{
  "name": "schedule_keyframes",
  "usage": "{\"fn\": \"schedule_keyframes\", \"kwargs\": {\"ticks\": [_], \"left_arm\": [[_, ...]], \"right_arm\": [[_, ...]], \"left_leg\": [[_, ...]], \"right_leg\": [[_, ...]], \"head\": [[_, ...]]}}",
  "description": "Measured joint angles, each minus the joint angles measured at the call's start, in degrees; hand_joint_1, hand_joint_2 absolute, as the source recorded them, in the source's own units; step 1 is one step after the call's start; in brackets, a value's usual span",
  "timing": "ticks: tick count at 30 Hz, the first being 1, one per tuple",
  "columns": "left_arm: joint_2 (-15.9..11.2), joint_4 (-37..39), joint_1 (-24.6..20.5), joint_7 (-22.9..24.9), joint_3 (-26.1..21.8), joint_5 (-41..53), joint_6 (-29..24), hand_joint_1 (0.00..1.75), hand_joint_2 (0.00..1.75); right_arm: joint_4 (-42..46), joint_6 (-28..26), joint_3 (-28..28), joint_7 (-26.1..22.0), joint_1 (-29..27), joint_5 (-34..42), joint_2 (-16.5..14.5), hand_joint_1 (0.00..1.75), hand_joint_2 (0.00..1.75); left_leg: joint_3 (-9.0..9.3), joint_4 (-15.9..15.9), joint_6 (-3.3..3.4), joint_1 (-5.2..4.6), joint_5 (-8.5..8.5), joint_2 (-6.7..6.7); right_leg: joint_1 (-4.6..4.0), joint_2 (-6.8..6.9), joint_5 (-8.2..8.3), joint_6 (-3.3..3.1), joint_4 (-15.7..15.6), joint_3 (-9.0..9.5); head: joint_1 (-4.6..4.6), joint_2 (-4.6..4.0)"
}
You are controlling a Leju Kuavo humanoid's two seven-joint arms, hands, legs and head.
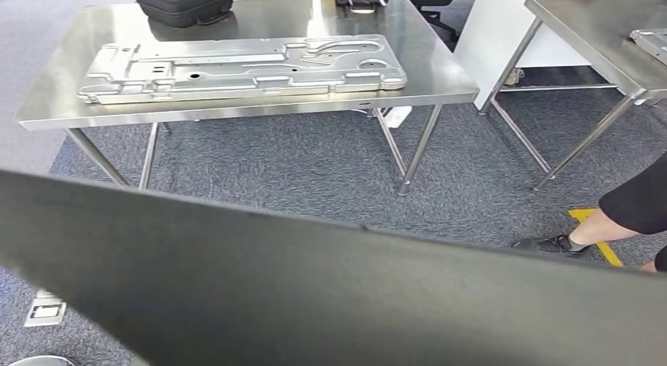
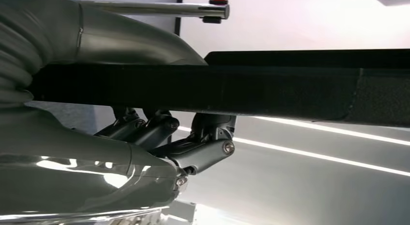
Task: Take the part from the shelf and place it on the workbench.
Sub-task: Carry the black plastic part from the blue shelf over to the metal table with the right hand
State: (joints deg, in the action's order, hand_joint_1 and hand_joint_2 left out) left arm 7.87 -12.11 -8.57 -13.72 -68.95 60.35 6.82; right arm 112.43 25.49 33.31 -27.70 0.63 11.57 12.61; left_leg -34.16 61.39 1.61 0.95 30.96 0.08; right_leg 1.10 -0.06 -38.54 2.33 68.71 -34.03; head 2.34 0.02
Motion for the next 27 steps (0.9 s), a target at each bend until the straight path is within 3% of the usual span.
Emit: {"fn": "schedule_keyframes", "kwargs": {"ticks": [2, 3, 4, 6, 7, 10, 12, 14, 16, 17, 18, 19, 21, 22, 23, 27], "left_arm": [[0.2, 0.0, 0.1, 0.2, 0.0, 0.0, 0.0, 0.00, 1.75], [0.3, 0.0, 0.1, 0.3, 0.0, 0.0, -0.1, 0.00, 1.75], [0.4, 0.0, 0.2, 0.4, 0.0, 0.0, -0.1, 0.00, 1.75], [0.5, 0.0, 0.2, 0.4, 0.0, -0.1, -0.2, 0.00, 1.75], [0.5, 0.0, 0.2, 0.4, 0.0, -0.1, -0.2, 0.00, 1.75], [0.7, 0.0, 0.3, 0.5, 0.0, -0.2, -0.3, 0.00, 1.75], [0.8, 0.0, 0.3, 0.6, 0.0, -0.2, -0.3, 0.00, 1.75], [0.8, 0.0, 0.4, 0.8, 0.1, -0.1, -0.3, 0.00, 1.75], [0.8, 0.0, 0.7, 1.0, 0.1, -0.1, -0.3, 0.00, 1.75], [0.8, 0.0, 1.0, 1.2, 0.2, 0.0, -0.3, 0.00, 1.75], [0.8, 0.0, 1.3, 1.3, 0.3, 0.0, -0.3, 0.00, 1.75], [0.8, 0.0, 1.5, 1.3, 0.5, 0.0, -0.2, 0.00, 1.75], [0.8, 0.0, 1.7, 1.4, 0.8, 0.0, -0.2, 0.00, 1.75], [0.9, 0.0, 1.7, 1.5, 0.9, 0.0, -0.2, 0.00, 1.75], [0.9, 0.0, 1.7, 1.6, 1.0, 0.0, -0.2, 0.00, 1.75], [1.0, 0.0, 1.9, 1.6, 1.0, 0.0, -0.2, 0.00, 1.75]], "right_arm": [[0.0, 0.0, 0.0, 0.4, 0.1, 0.1, 0.2, 1.75, 1.75], [0.0, 0.0, 0.0, 0.5, 0.1, 0.1, 0.3, 1.75, 1.75], [0.0, 0.0, 0.0, 0.6, 0.1, 0.1, 0.3, 1.75, 1.75], [0.0, 0.0, 0.0, 0.9, 0.2, 0.2, 0.5, 1.75, 1.75], [0.0, 0.0, 0.0, 1.0, 0.3, 0.3, 0.5, 1.75, 1.75], [-0.1, 0.0, -0.1, 1.3, 0.4, 0.7, 0.7, 1.75, 1.75], [-0.1, -0.1, -0.1, 1.5, 0.4, 0.7, 0.6, 1.75, 1.75], [-0.1, -0.2, -0.1, 1.8, 0.5, 0.7, 0.6, 1.75, 1.75], [-0.2, -0.4, -0.1, 2.2, 0.5, 0.5, 0.5, 1.75, 1.75], [-0.2, -0.5, -0.1, 2.4, 0.4, 0.4, 0.4, 1.75, 1.75], [-0.3, -0.6, -0.1, 2.5, 0.4, 0.2, 0.4, 1.75, 1.75], [-0.4, -0.7, -0.1, 2.6, 0.4, 0.0, 0.3, 1.75, 1.75], [-0.6, -1.0, -0.1, 2.7, 0.4, -0.3, 0.2, 1.75, 1.75], [-0.6, -1.1, -0.1, 2.8, 0.4, -0.5, 0.2, 1.75, 1.75], [-0.6, -1.2, -0.1, 2.9, 0.5, -0.6, 0.1, 1.75, 1.75], [-0.7, -1.4, 0.0, 3.2, 0.6, -1.2, 0.1, 1.75, 1.75]], "left_leg": [[0.45, 0.0, 0.30, -0.10, 0.51, 0.03], [0.79, 0.0, 0.30, -0.14, 0.82, 0.09], [1.26, 0.0, 0.25, -0.16, 1.17, 0.17], [2.27, 0.0, -0.04, -0.28, 1.96, 0.27], [2.59, 0.0, -0.28, -0.32, 2.29, 0.32], [2.92, -0.5, -1.14, -0.29, 2.63, 0.32], [3.10, -0.4, -1.71, -0.30, 3.03, 0.27], [1.28, 3.4, -2.24, -0.26, 4.82, 0.26], [-2.95, 10.4, -2.67, -0.12, 7.15, 0.26], [-4.80, 13.0, -2.83, -0.06, 7.43, 0.26], [-5.84, 13.9, -2.92, -0.01, 6.59, 0.26], [-5.83, 12.5, -2.94, 0.03, 4.64, 0.25], [-3.85, 6.3, -2.75, 0.02, -0.11, 0.23], [-2.72, 3.5, -2.53, -0.09, -1.40, 0.22], [-1.95, 1.7, -2.26, -0.23, -1.67, 0.20], [-0.93, 0.0, -1.01, -0.28, -0.41, 0.20]], "right_leg": [[0.00, 0.00, -1.04, 0.06, 5.9, -4.02], [-0.01, 0.00, 0.03, 0.02, 6.2, -4.91], [-0.04, 0.00, 2.11, -0.09, 4.5, -4.79], [-0.27, 0.01, 6.78, -0.57, -1.9, -2.81], [-0.43, 0.02, 7.90, -0.83, -4.7, -1.75], [-0.78, -0.09, 7.56, -1.38, -7.4, -0.61], [-0.42, -0.04, 7.49, -1.83, -8.0, -0.09], [0.00, 0.20, 7.29, -2.34, -8.6, 0.70], [0.04, 0.34, 6.77, -2.66, -8.6, 1.28], [0.04, 0.32, 6.47, -2.70, -8.6, 1.61], [0.06, 0.26, 6.13, -2.66, -8.6, 2.04], [0.08, 0.20, 5.75, -2.57, -8.6, 2.58], [0.12, 0.14, 4.85, -2.19, -8.7, 3.83], [0.06, 0.10, 4.43, -1.87, -8.7, 4.27], [0.01, 0.08, 4.15, -1.54, -8.7, 4.48], [0.00, 0.09, 3.49, -0.30, -9.0, 4.89]], "head": [[-0.01, -0.01], [-0.01, -0.01], [-0.01, -0.01], [0.02, -0.01], [0.02, 0.00], [0.07, -0.01], [0.07, -0.01], [0.10, -0.01], [0.12, -0.02], [0.13, -0.01], [0.13, -0.01], [0.13, -0.01], [0.13, 0.00], [0.14, 0.00], [0.15, -0.01], [0.16, 0.00]]}}
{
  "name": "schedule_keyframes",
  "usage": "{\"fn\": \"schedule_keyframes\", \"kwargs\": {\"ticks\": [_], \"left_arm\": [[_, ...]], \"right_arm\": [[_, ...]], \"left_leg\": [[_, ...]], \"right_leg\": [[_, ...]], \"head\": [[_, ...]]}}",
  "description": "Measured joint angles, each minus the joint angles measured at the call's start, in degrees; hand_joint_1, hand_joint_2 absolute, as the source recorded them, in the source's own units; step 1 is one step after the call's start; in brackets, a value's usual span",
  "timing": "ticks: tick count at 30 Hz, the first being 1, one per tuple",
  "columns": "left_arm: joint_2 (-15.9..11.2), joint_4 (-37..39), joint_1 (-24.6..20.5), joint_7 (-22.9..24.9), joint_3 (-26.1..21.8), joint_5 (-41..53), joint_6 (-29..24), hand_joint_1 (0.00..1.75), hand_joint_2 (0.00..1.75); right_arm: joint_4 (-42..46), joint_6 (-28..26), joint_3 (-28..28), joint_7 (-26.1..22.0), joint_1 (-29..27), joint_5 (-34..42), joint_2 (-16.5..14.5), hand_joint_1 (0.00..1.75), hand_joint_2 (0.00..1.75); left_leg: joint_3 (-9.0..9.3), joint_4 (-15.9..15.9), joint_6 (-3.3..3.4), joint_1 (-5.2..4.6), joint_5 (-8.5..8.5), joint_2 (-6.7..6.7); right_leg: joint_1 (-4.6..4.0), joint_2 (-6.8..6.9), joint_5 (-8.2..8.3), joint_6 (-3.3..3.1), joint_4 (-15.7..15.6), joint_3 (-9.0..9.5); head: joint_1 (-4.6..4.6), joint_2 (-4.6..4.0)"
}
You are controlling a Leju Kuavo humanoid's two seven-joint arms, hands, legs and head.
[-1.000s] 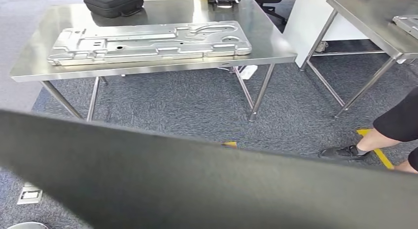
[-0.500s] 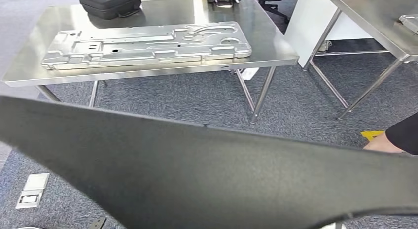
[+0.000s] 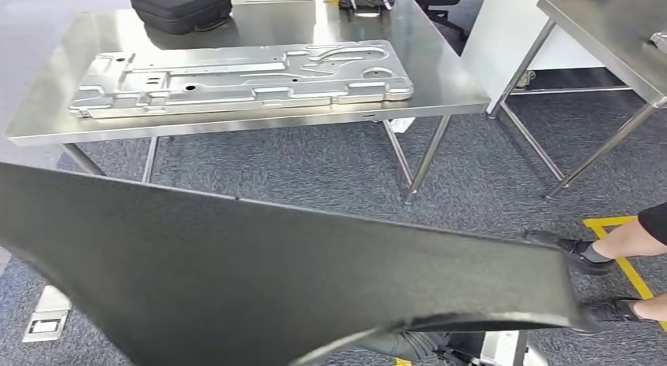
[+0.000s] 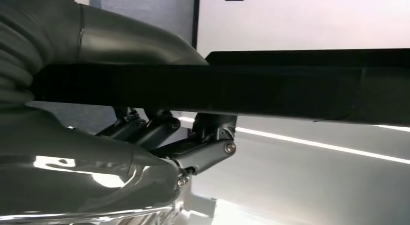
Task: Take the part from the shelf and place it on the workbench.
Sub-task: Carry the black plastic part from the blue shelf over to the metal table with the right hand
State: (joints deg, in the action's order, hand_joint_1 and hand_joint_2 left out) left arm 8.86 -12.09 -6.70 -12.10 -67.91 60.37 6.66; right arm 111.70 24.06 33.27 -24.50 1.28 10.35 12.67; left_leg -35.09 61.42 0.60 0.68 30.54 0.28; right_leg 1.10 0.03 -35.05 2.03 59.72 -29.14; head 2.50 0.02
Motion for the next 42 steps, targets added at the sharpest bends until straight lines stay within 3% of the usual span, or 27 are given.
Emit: {"fn": "schedule_keyframes", "kwargs": {"ticks": [2, 4, 5, 6, 7, 9, 10, 11, 13, 16, 17, 19, 21, 22, 23, 25, 26, 29, 32, 33, 35, 36, 37, 40, 41, 42], "left_arm": [[0.1, 0.0, -0.1, 0.0, 0.0, 0.0, 0.0, 0.00, 1.75], [0.2, 0.0, -0.2, 0.0, 0.0, 0.0, 0.1, 0.00, 1.75], [0.3, 0.0, -0.2, 0.0, 0.0, 0.0, 0.2, 0.00, 1.75], [0.3, 0.0, -0.1, 0.0, 0.0, 0.0, 0.2, 0.00, 1.75], [0.3, 0.0, -0.1, 0.0, 0.0, 0.0, 0.2, 0.00, 1.75], [0.4, 0.0, -0.1, 0.0, 0.1, 0.1, 0.3, 0.00, 1.75], [0.4, 0.0, -0.1, 0.0, 0.1, 0.2, 0.3, 0.00, 1.75], [0.4, 0.0, -0.2, 0.0, 0.1, 0.3, 0.3, 0.00, 1.75], [0.5, 0.0, -0.2, 0.1, 0.2, 0.4, 0.3, 0.00, 1.75], [0.6, 0.0, -0.4, 0.0, 0.4, 0.4, 0.4, 0.00, 1.75], [0.6, 0.0, -0.5, 0.0, 0.4, 0.4, 0.4, 0.00, 1.75], [0.6, 0.0, -0.4, 0.1, 0.4, 0.5, 0.5, 0.00, 1.75], [0.6, 0.0, -0.1, 0.3, 0.4, 0.6, 0.4, 0.00, 1.75], [0.6, 0.0, 0.1, 0.4, 0.4, 0.8, 0.3, 0.00, 1.75], [0.6, 0.0, 0.2, 0.6, 0.5, 0.9, 0.2, 0.00, 1.75], [0.6, 0.0, 0.3, 0.8, 0.5, 1.0, 0.2, 0.00, 1.75], [0.5, 0.0, 0.3, 0.8, 0.6, 1.0, 0.2, 0.00, 1.75], [0.5, 0.0, 0.3, 0.9, 0.9, 1.0, 0.1, 0.00, 1.75], [0.5, 0.0, 0.3, 0.8, 1.3, 1.0, 0.1, 0.00, 1.75], [0.5, 0.0, 0.3, 0.8, 1.3, 1.0, 0.1, 0.00, 1.75], [0.6, 0.0, 0.2, 0.8, 1.4, 1.0, 0.1, 0.00, 1.75], [0.6, 0.0, 0.2, 0.8, 1.4, 1.0, 0.1, 0.00, 1.75], [0.6, 0.0, 0.2, 0.8, 1.4, 1.0, 0.1, 0.00, 1.75], [0.6, 0.0, 0.1, 0.6, 1.4, 1.0, 0.1, 0.00, 1.75], [0.6, 0.0, 0.1, 0.6, 1.4, 1.0, 0.1, 0.00, 1.75], [0.6, 0.0, 0.0, 0.6, 1.4, 1.0, 0.1, 0.00, 1.75]], "right_arm": [[0.0, -0.1, 0.0, 0.0, 0.1, -0.1, 0.0, 1.75, 1.75], [-0.1, -0.3, 0.0, 0.1, 0.1, -0.2, 0.0, 1.75, 1.75], [-0.3, -0.4, 0.0, 0.1, 0.1, -0.2, 0.0, 1.75, 1.75], [-0.4, -0.5, 0.0, 0.1, 0.0, -0.2, 0.0, 1.75, 1.75], [-0.5, -0.5, 0.0, 0.1, 0.0, -0.3, 0.0, 1.75, 1.75], [-0.6, -0.6, 0.0, 0.2, 0.0, -0.3, 0.0, 1.75, 1.75], [-0.6, -0.6, 0.0, 0.2, 0.0, -0.3, 0.0, 1.75, 1.75], [-0.7, -0.6, 0.0, 0.2, 0.0, -0.4, 0.0, 1.75, 1.75], [-0.7, -0.7, 0.0, 0.2, 0.0, -0.5, 0.0, 1.75, 1.75], [-0.6, -0.9, 0.0, 0.2, -0.1, -0.6, 0.0, 1.75, 1.75], [-0.6, -1.0, 0.0, 0.2, -0.2, -0.7, 0.0, 1.75, 1.75], [-0.5, -1.1, 0.0, 0.1, -0.2, -0.7, 0.0, 1.75, 1.75], [-0.6, -1.1, 0.0, 0.1, -0.4, -0.7, 0.0, 1.75, 1.75], [-0.6, -1.1, 0.0, 0.1, -0.5, -0.7, 0.0, 1.75, 1.75], [-0.6, -1.1, -0.1, 0.1, -0.5, -0.7, 0.0, 1.75, 1.75], [-0.6, -1.1, -0.1, 0.0, -0.6, -0.6, 0.0, 1.75, 1.75], [-0.6, -1.1, -0.2, 0.0, -0.7, -0.6, 0.0, 1.75, 1.75], [-0.5, -1.1, -0.3, 0.0, -0.8, -0.6, 0.0, 1.75, 1.75], [-0.3, -1.1, -0.5, -0.1, -0.7, -0.5, 0.0, 1.75, 1.75], [-0.3, -1.1, -0.5, -0.1, -0.7, -0.5, 0.1, 1.75, 1.75], [-0.4, -1.1, -0.6, -0.1, -0.8, -0.5, 0.1, 1.75, 1.75], [-0.4, -1.1, -0.6, -0.1, -0.9, -0.6, 0.1, 1.75, 1.75], [-0.5, -1.1, -0.6, -0.1, -1.0, -0.7, 0.1, 1.75, 1.75], [-0.5, -1.4, -0.9, -0.3, -1.0, -1.3, 0.2, 1.75, 1.75], [-0.5, -1.6, -1.0, -0.3, -1.1, -1.4, 0.2, 1.75, 1.75], [-0.5, -1.7, -1.2, -0.4, -1.1, -1.5, 0.2, 1.75, 1.75]], "left_leg": [[0.78, -0.5, 0.65, 0.28, 0.24, -0.05], [1.40, -0.6, 1.05, 0.24, 0.77, -0.10], [1.75, -0.6, 1.13, 0.22, 1.11, -0.10], [2.21, -0.6, 1.13, 0.20, 1.50, -0.07], [2.79, -0.6, 1.08, 0.20, 1.94, -0.03], [4.19, -0.7, 0.84, 0.23, 2.92, 0.08], [4.69, -0.7, 0.57, 0.17, 3.39, 0.12], [4.93, -0.7, 0.27, 0.12, 3.73, 0.13], [5.04, -1.0, -0.26, 0.02, 4.04, 0.09], [5.14, -0.3, -1.02, 0.06, 4.85, 0.03], [4.22, 1.8, -1.27, 0.07, 5.72, 0.02], [0.25, 8.5, -1.57, 0.13, 7.94, 0.02], [-3.78, 13.8, -1.66, 0.15, 8.25, 0.02], [-4.60, 13.7, -1.58, 0.13, 6.76, 0.02], [-4.46, 11.6, -1.37, 0.08, 4.20, 0.02], [-2.87, 6.0, -0.63, -0.25, -0.47, 0.04], [-2.14, 3.9, -0.18, -0.50, -1.51, 0.03], [-1.24, 1.5, 0.84, -0.93, -0.39, -0.03], [0.47, -0.6, 1.33, -0.30, 0.36, -0.12], [1.10, -0.9, 1.42, -0.12, 0.53, -0.14], [2.02, -1.2, 1.44, 0.02, 1.15, -0.13], [2.49, -1.2, 1.35, 0.07, 1.56, -0.13], [3.09, -1.2, 1.23, 0.13, 2.01, -0.12], [5.22, -1.2, 0.56, 0.34, 3.58, -0.07], [5.60, -1.2, 0.22, 0.33, 3.99, -0.02], [5.72, -1.1, -0.09, 0.27, 4.26, -0.01]], "right_leg": [[0.03, 0.00, -1.62, 0.38, 3.3, -1.48], [0.03, -0.02, -3.97, 0.47, 10.4, -5.79], [0.03, -0.02, -4.38, 0.50, 13.5, -8.04], [0.03, -0.02, -3.73, 0.51, 15.0, -9.55], [0.03, -0.01, -1.96, 0.49, 14.4, -10.09], [0.01, -0.02, 3.07, 0.29, 8.6, -8.70], [-0.12, -0.03, 4.77, 0.14, 5.8, -7.81], [-0.25, -0.05, 5.32, -0.12, 3.7, -7.06], [-0.53, -0.17, 4.53, -0.66, 2.3, -6.52], [-0.14, -0.14, 3.75, -1.66, 1.4, -5.47], [0.02, -0.02, 3.51, -2.00, 1.2, -4.98], [0.03, 0.17, 2.87, -2.49, 1.1, -4.20], [-0.03, 0.08, 2.12, -2.62, 1.1, -3.31], [-0.05, -0.01, 1.69, -2.62, 1.1, -2.69], [-0.08, -0.10, 1.19, -2.56, 1.1, -1.93], [-0.12, -0.17, 0.16, -2.28, 1.0, -0.52], [-0.12, -0.21, -0.20, -1.99, 1.0, -0.14], [-0.08, -0.16, -0.63, -0.98, 0.5, -0.14], [-0.16, 0.00, -1.84, -0.20, 2.3, -0.45], [-0.11, -0.01, -2.80, -0.02, 4.9, -1.79], [-0.05, -0.03, -4.46, 0.35, 11.9, -6.35], [-0.03, -0.02, -4.31, 0.52, 14.1, -8.31], [0.00, -0.02, -3.04, 0.66, 14.5, -9.40], [0.03, 0.06, 4.02, 0.93, 7.0, -8.02], [-0.05, 0.06, 5.06, 0.85, 4.6, -7.17], [-0.15, 0.02, 5.06, 0.57, 3.3, -6.70]], "head": [[-0.02, -0.01], [-0.03, -0.01], [-0.03, -0.02], [-0.03, -0.02], [-0.03, -0.02], [-0.03, -0.01], [-0.04, -0.01], [-0.05, -0.01], [-0.06, 0.00], [-0.04, -0.01], [-0.03, -0.01], [-0.02, -0.01], [-0.02, -0.01], [-0.02, -0.02], [-0.02, -0.01], [-0.04, -0.01], [-0.02, -0.01], [0.09, 0.00], [0.07, -0.01], [0.05, -0.01], [0.03, -0.01], [0.03, -0.01], [0.03, 0.00], [0.03, 0.00], [-0.01, 0.00], [-0.02, 0.00]]}}
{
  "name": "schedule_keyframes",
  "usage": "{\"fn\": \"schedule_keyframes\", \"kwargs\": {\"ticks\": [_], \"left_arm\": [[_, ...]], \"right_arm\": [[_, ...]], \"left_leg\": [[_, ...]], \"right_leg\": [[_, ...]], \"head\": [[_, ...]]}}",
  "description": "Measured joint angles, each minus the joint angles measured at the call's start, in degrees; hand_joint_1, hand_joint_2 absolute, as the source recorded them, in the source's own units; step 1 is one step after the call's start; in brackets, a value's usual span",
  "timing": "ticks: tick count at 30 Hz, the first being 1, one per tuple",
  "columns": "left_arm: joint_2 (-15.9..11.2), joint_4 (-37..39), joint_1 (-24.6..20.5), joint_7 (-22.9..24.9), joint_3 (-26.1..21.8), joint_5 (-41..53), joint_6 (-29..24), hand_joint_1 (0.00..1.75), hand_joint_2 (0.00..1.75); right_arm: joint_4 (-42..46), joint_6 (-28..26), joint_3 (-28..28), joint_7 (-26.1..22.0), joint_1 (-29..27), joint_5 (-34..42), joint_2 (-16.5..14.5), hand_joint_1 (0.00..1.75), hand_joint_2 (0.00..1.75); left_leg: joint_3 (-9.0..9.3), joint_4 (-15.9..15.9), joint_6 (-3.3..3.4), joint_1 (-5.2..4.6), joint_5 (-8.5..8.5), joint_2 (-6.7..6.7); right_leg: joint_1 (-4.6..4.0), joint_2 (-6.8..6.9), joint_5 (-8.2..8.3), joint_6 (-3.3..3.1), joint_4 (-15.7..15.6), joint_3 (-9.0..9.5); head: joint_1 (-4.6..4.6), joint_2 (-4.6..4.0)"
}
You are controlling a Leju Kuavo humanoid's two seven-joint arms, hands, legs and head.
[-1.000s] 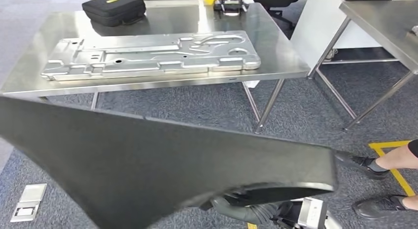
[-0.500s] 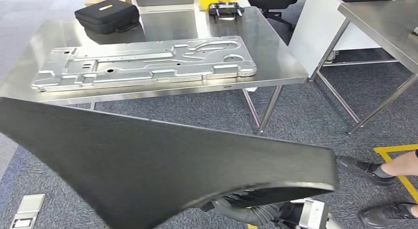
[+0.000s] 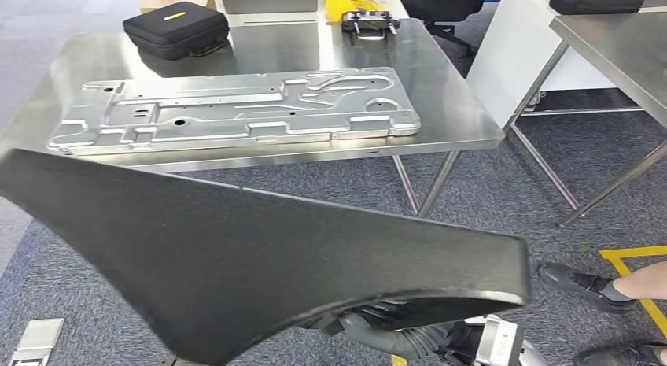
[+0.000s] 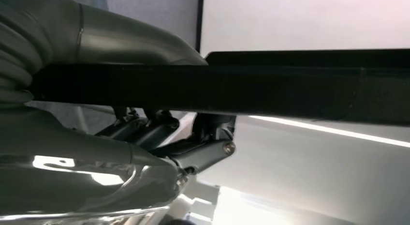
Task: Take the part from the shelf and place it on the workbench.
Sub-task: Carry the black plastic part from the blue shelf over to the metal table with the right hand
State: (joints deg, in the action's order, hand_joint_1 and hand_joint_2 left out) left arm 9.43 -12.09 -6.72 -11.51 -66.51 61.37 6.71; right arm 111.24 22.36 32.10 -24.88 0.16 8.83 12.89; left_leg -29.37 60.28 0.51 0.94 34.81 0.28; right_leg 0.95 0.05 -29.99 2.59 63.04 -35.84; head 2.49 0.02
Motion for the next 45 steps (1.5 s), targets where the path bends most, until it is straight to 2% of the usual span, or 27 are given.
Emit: {"fn": "schedule_keyframes", "kwargs": {"ticks": [3, 5, 6, 8, 9, 10, 11, 13, 14, 15, 17, 20, 22, 24, 25, 26, 28, 29, 30, 34, 36, 39, 40, 41, 42, 44, 45], "left_arm": [[0.0, 0.0, -0.3, -0.1, 0.0, 0.0, 0.0, 0.00, 1.75], [0.0, 0.0, -0.5, -0.3, 0.0, -0.1, 0.0, 0.00, 1.75], [0.0, 0.0, -0.5, -0.3, 0.0, -0.1, 0.0, 0.00, 1.75], [0.0, 0.0, -0.4, -0.4, 0.0, -0.1, 0.0, 0.00, 1.75], [0.0, 0.0, -0.2, -0.4, 0.0, -0.1, 0.0, 0.00, 1.75], [0.0, 0.0, -0.1, -0.4, 0.0, -0.1, 0.0, 0.00, 1.75], [0.0, 0.0, 0.0, -0.4, 0.0, -0.1, 0.0, 0.00, 1.75], [0.0, 0.0, 0.1, -0.4, 0.0, -0.1, 0.0, 0.00, 1.75], [0.0, 0.0, 0.1, -0.5, 0.0, -0.2, 0.0, 0.00, 1.75], [-0.1, 0.0, 0.1, -0.5, 0.0, -0.2, 0.0, 0.00, 1.75], [-0.1, 0.0, 0.1, -0.5, 0.0, -0.3, 0.0, 0.00, 1.75], [-0.1, 0.0, 0.0, -0.6, 0.0, -0.5, 0.0, 0.00, 1.75], [0.0, 0.0, 0.0, -0.6, 0.0, -0.6, 0.0, 0.00, 1.75], [0.0, 0.0, 0.1, -0.6, 0.0, -0.6, 0.1, 0.00, 1.75], [0.1, 0.0, 0.2, -0.6, 0.0, -0.6, 0.1, 0.00, 1.75], [0.1, 0.0, 0.3, -0.6, 0.0, -0.6, 0.1, 0.00, 1.75], [0.1, 0.0, 0.3, -0.6, 0.0, -0.7, 0.1, 0.00, 1.75], [0.1, 0.0, 0.3, -0.6, 0.0, -0.7, 0.1, 0.00, 1.75], [0.1, 0.0, 0.3, -0.6, 0.0, -0.8, 0.1, 0.00, 1.75], [0.2, 0.0, 0.1, -0.6, 0.0, -1.0, 0.1, 0.00, 1.75], [0.2, 0.0, -0.1, -0.6, 0.0, -1.1, 0.1, 0.00, 1.75], [0.2, 0.0, 0.1, -0.6, 0.0, -1.1, 0.1, 0.00, 1.75], [0.2, 0.0, 0.3, -0.6, 0.0, -1.1, 0.1, 0.00, 1.75], [0.2, 0.0, 0.4, -0.6, -0.1, -1.2, 0.1, 0.00, 1.75], [0.2, 0.0, 0.6, -0.6, -0.1, -1.2, 0.1, 0.00, 1.75], [0.1, 0.0, 0.6, -0.7, -0.1, -1.2, 0.0, 0.00, 1.75], [0.1, 0.0, 0.7, -0.7, -0.1, -1.3, 0.0, 0.00, 1.75]], "right_arm": [[0.3, -0.2, -0.3, -0.2, -0.2, -0.4, 0.0, 1.75, 1.75], [0.5, -0.2, -0.4, -0.3, -0.1, -0.4, 0.0, 1.75, 1.75], [0.6, -0.2, -0.4, -0.3, -0.1, -0.5, 0.0, 1.75, 1.75], [0.7, -0.2, -0.4, -0.4, -0.1, -0.5, 0.0, 1.75, 1.75], [0.7, -0.2, -0.4, -0.4, -0.2, -0.5, 0.0, 1.75, 1.75], [0.7, -0.2, -0.4, -0.4, -0.2, -0.5, 0.0, 1.75, 1.75], [0.7, -0.2, -0.4, -0.4, -0.2, -0.5, 0.0, 1.75, 1.75], [0.8, -0.2, -0.4, -0.4, -0.2, -0.5, 0.0, 1.75, 1.75], [0.8, -0.2, -0.4, -0.4, -0.2, -0.5, 0.0, 1.75, 1.75], [0.8, -0.2, -0.4, -0.4, -0.1, -0.5, 0.0, 1.75, 1.75], [0.8, -0.2, -0.4, -0.4, -0.1, -0.5, 0.0, 1.75, 1.75], [1.1, -0.2, -0.5, -0.4, 0.0, -0.7, 0.0, 1.75, 1.75], [1.3, -0.3, -0.5, -0.5, 0.1, -1.1, 0.0, 1.75, 1.75], [1.3, -0.6, -0.5, -0.6, 0.0, -1.6, 0.0, 1.75, 1.75], [1.3, -0.8, -0.6, -0.6, -0.2, -1.8, 0.1, 1.75, 1.75], [1.3, -1.0, -0.6, -0.6, -0.2, -2.1, 0.1, 1.75, 1.75], [1.3, -1.4, -0.7, -0.6, -0.3, -2.6, 0.2, 1.75, 1.75], [1.3, -1.6, -0.8, -0.7, -0.4, -2.8, 0.2, 1.75, 1.75], [1.4, -1.7, -0.8, -0.7, -0.4, -3.0, 0.3, 1.75, 1.75], [1.8, -2.3, -1.0, -0.8, -0.8, -3.5, 0.4, 1.75, 1.75], [2.1, -2.4, -1.1, -0.8, -0.9, -3.5, 0.4, 1.75, 1.75], [2.2, -2.5, -1.1, -0.8, -1.1, -3.6, 0.4, 1.75, 1.75], [2.2, -2.5, -1.1, -0.8, -1.2, -3.7, 0.4, 1.75, 1.75], [2.2, -2.6, -1.1, -0.8, -1.3, -3.8, 0.4, 1.75, 1.75], [2.3, -2.8, -1.1, -0.9, -1.3, -4.1, 0.4, 1.75, 1.75], [2.4, -3.4, -1.2, -0.9, -1.5, -4.8, 0.4, 1.75, 1.75], [2.6, -3.8, -1.2, -1.0, -1.6, -5.2, 0.4, 1.75, 1.75]], "left_leg": [[0.21, -0.3, -0.55, -0.08, 0.40, -0.10], [-0.30, 1.5, -0.94, -0.07, 1.43, -0.13], [-1.61, 4.1, -1.12, -0.06, 2.44, -0.13], [-6.37, 11.6, -1.29, -0.06, 4.59, -0.13], [-8.67, 14.6, -1.28, -0.08, 4.85, -0.13], [-10.21, 15.9, -1.15, -0.12, 4.03, -0.12], [-10.72, 15.0, -0.89, -0.22, 2.06, -0.12], [-9.49, 9.1, 0.15, -0.66, -3.19, -0.11], [-8.71, 6.5, 0.73, -1.01, -4.96, -0.11], [-8.10, 4.8, 1.24, -1.33, -5.71, -0.11], [-7.50, 3.3, 1.84, -1.79, -5.00, -0.12], [-5.55, 0.5, 2.05, -1.21, -4.13, -0.16], [-4.03, -0.7, 2.10, -0.77, -3.87, -0.18], [-3.05, -0.9, 1.99, -0.58, -3.14, -0.18], [-2.49, -0.9, 1.82, -0.48, -2.66, -0.18], [-1.79, -0.9, 1.62, -0.37, -2.13, -0.17], [-0.15, -0.9, 1.12, -0.09, -0.95, -0.15], [0.49, -0.8, 0.77, -0.07, -0.39, -0.13], [0.83, -0.8, 0.43, -0.09, 0.02, -0.12], [1.11, -1.1, -0.39, -0.22, 0.76, -0.18], [0.07, 1.6, -0.83, -0.22, 2.06, -0.18], [-6.69, 12.4, -1.16, -0.17, 5.28, -0.18], [-8.73, 14.9, -1.13, -0.19, 5.16, -0.18], [-9.82, 15.2, -0.96, -0.24, 3.76, -0.17], [-9.86, 13.3, -0.67, -0.34, 1.25, -0.17], [-8.38, 7.4, 0.25, -0.79, -3.85, -0.12], [-7.68, 5.2, 0.71, -1.09, -5.17, -0.11]], "right_leg": [[-0.05, -0.24, -1.36, -1.28, -1.1, 0.62], [0.20, -0.11, -1.85, -2.10, -1.5, 1.46], [0.27, 0.01, -2.13, -2.47, -1.6, 1.92], [0.19, 0.10, -2.75, -2.98, -1.6, 2.59], [0.11, 0.04, -3.08, -3.10, -1.6, 2.95], [0.02, -0.07, -3.43, -3.16, -1.6, 3.40], [-0.07, -0.19, -3.82, -3.17, -1.6, 3.97], [-0.16, -0.32, -4.71, -3.08, -1.7, 5.28], [-0.20, -0.36, -5.11, -2.90, -1.8, 5.75], [-0.15, -0.36, -5.39, -2.64, -1.9, 6.00], [-0.05, -0.29, -5.62, -1.98, -2.3, 5.96], [-0.18, -0.07, -6.34, -1.12, -2.1, 6.29], [-0.11, -0.08, -8.23, -0.65, 2.8, 3.88], [0.05, -0.08, -9.75, -0.19, 9.5, -0.76], [0.11, -0.08, -9.17, 0.04, 11.1, -2.39], [0.16, -0.07, -7.39, 0.25, 10.6, -3.03], [0.25, -0.02, -2.07, 0.54, 4.9, -1.73], [0.14, 0.00, -0.22, 0.56, 2.1, -0.81], [0.04, 0.00, 0.32, 0.33, 0.0, 0.03], [-0.04, -0.23, -1.34, -1.40, -1.9, 1.07], [0.25, -0.06, -1.89, -2.19, -2.2, 1.96], [0.20, 0.05, -2.96, -2.89, -2.3, 3.15], [0.13, -0.04, -3.34, -2.95, -2.2, 3.62], [0.06, -0.17, -3.76, -2.96, -2.3, 4.22], [0.00, -0.29, -4.24, -2.93, -2.3, 4.94], [-0.08, -0.39, -5.25, -2.73, -2.4, 6.33], [-0.02, -0.44, -5.61, -2.48, -2.5, 6.72]], "head": [[-0.04, -0.01], [-0.03, -0.01], [-0.01, 0.00], [0.02, 0.00], [0.03, -0.01], [0.03, -0.02], [0.03, -0.02], [0.02, -0.02], [0.01, -0.02], [0.02, -0.02], [0.05, -0.01], [0.03, 0.00], [0.00, -0.02], [-0.01, -0.02], [-0.01, -0.02], [-0.01, -0.02], [-0.02, -0.02], [-0.04, -0.02], [-0.07, -0.02], [0.00, -0.02], [0.09, 0.00], [0.17, 0.00], [0.17, 0.00], [0.18, -0.01], [0.18, -0.01], [0.16, -0.02], [0.16, -0.02]]}}
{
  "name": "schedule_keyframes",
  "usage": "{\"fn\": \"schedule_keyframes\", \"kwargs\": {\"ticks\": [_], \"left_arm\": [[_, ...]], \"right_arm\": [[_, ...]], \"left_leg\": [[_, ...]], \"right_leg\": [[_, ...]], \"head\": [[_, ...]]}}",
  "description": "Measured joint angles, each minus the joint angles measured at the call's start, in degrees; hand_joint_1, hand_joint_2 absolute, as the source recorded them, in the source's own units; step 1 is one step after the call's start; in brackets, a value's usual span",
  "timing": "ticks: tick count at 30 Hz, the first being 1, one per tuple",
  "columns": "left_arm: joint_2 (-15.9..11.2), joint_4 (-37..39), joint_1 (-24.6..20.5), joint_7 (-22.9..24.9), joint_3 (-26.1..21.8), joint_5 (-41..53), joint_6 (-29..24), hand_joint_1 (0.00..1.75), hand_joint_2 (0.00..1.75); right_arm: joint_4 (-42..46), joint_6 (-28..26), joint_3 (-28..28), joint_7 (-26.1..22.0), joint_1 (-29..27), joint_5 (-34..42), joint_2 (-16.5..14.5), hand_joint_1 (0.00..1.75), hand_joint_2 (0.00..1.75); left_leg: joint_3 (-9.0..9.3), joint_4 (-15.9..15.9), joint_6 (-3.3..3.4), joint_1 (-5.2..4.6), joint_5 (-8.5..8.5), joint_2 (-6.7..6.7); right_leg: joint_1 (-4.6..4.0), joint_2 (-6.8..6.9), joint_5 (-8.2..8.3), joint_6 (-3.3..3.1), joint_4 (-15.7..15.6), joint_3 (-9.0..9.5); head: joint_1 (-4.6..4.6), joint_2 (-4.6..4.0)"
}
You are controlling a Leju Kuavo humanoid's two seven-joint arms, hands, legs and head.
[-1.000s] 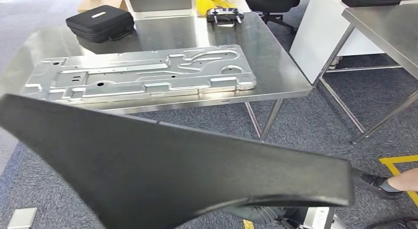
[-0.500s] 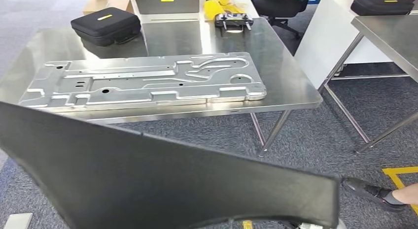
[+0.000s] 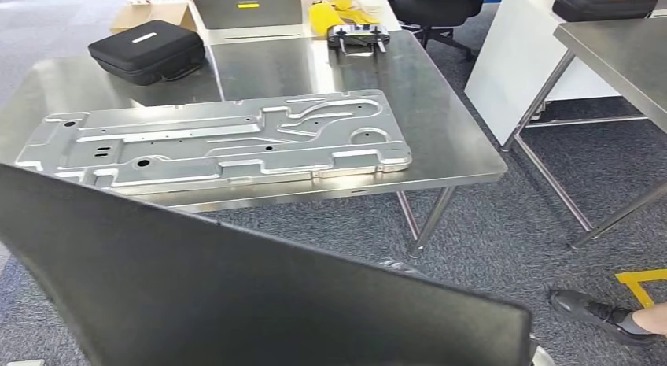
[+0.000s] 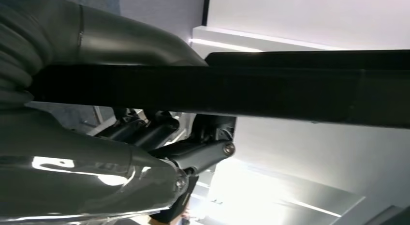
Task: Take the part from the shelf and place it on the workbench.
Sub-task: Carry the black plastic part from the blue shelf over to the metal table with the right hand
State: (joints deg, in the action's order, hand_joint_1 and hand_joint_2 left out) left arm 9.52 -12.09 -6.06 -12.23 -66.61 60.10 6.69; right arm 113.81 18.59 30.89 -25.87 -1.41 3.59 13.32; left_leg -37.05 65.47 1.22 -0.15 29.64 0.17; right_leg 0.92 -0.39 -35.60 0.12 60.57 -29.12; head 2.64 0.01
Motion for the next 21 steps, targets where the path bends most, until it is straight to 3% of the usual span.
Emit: {"fn": "schedule_keyframes", "kwargs": {"ticks": [3, 6, 7, 9, 10, 11, 13, 15, 18, 21], "left_arm": [[-0.1, 0.0, 0.0, -0.2, 0.0, -0.4, 0.0, 0.00, 1.75], [-0.1, 0.0, 0.0, -0.5, -0.1, -0.8, -0.1, 0.00, 1.75], [-0.1, 0.0, 0.0, -0.6, -0.1, -0.9, -0.1, 0.00, 1.75], [0.0, 0.0, 0.1, -0.7, -0.1, -1.0, 0.0, 0.00, 1.75], [0.0, 0.0, 0.1, -0.8, -0.1, -1.0, 0.0, 0.00, 1.75], [0.0, 0.0, 0.2, -0.8, -0.1, -1.0, 0.0, 0.00, 1.75], [0.0, 0.0, 0.3, -0.8, -0.1, -1.0, 0.0, 0.00, 1.75], [0.0, 0.0, 0.3, -0.8, -0.1, -1.0, 0.0, 0.00, 1.75], [0.1, 0.0, 0.0, -0.8, -0.2, -1.0, 0.0, 0.00, 1.75], [0.1, 0.0, -0.1, -1.0, -0.2, -1.1, -0.1, 0.00, 1.75]], "right_arm": [[0.5, -1.2, -0.3, -0.1, -0.5, -1.3, 0.0, 1.75, 1.75], [1.3, -2.4, -0.9, -0.1, -0.8, -2.2, 0.3, 1.75, 1.75], [1.5, -2.8, -1.1, -0.1, -1.0, -2.4, 0.4, 1.75, 1.75], [1.6, -3.2, -1.4, -0.1, -1.5, -2.7, 0.7, 1.75, 1.75], [1.6, -3.3, -1.6, -0.1, -1.8, -2.8, 0.8, 1.75, 1.75], [1.6, -3.4, -1.7, -0.1, -2.1, -2.9, 0.9, 1.75, 1.75], [1.7, -3.5, -1.9, -0.1, -2.5, -3.2, 1.1, 1.75, 1.75], [1.9, -3.5, -1.9, -0.1, -2.6, -3.3, 1.2, 1.75, 1.75], [2.2, -3.8, -2.0, 0.0, -2.9, -3.6, 1.3, 1.75, 1.75], [2.6, -4.6, -2.3, 0.1, -3.4, -3.8, 1.3, 1.75, 1.75]], "left_leg": [[0.84, -2.2, 0.93, -0.63, 0.22, 0.00], [3.06, -5.4, 1.39, -0.01, 1.06, -0.03], [3.85, -6.2, 1.43, 0.20, 1.31, -0.04], [4.92, -6.6, 1.43, 0.28, 1.91, -0.03], [5.45, -6.6, 1.32, 0.33, 2.37, -0.03], [6.09, -6.6, 1.18, 0.39, 2.87, -0.02], [7.69, -6.5, 0.80, 0.60, 4.00, -0.01], [8.86, -6.5, 0.18, 0.66, 5.04, 0.04], [9.10, -6.7, -0.65, 0.50, 5.66, -0.02], [8.81, -5.5, -1.40, 0.49, 6.67, -0.10]], "right_leg": [[0.23, 0.01, -0.36, 1.03, -0.7, 0.38], [0.13, 0.21, -1.25, 1.86, 0.4, 0.12], [0.18, 0.23, -2.14, 2.09, 2.8, -1.22], [0.24, 0.23, -3.96, 2.57, 9.7, -5.65], [0.27, 0.23, -3.97, 2.78, 12.2, -7.71], [0.29, 0.24, -2.80, 2.96, 12.9, -8.93], [0.34, 0.30, 2.34, 3.21, 8.4, -8.58], [0.17, 0.39, 5.87, 3.13, 3.2, -6.87], [-0.19, 0.23, 4.83, 1.72, 0.7, -5.77], [0.20, 0.29, 3.97, 0.48, 0.1, -4.96]], "head": [[0.07, 0.01], [0.05, 0.01], [0.03, 0.01], [0.02, 0.01], [0.02, 0.01], [0.02, 0.01], [0.02, 0.01], [0.02, 0.01], [-0.07, 0.01], [-0.08, 0.01]]}}
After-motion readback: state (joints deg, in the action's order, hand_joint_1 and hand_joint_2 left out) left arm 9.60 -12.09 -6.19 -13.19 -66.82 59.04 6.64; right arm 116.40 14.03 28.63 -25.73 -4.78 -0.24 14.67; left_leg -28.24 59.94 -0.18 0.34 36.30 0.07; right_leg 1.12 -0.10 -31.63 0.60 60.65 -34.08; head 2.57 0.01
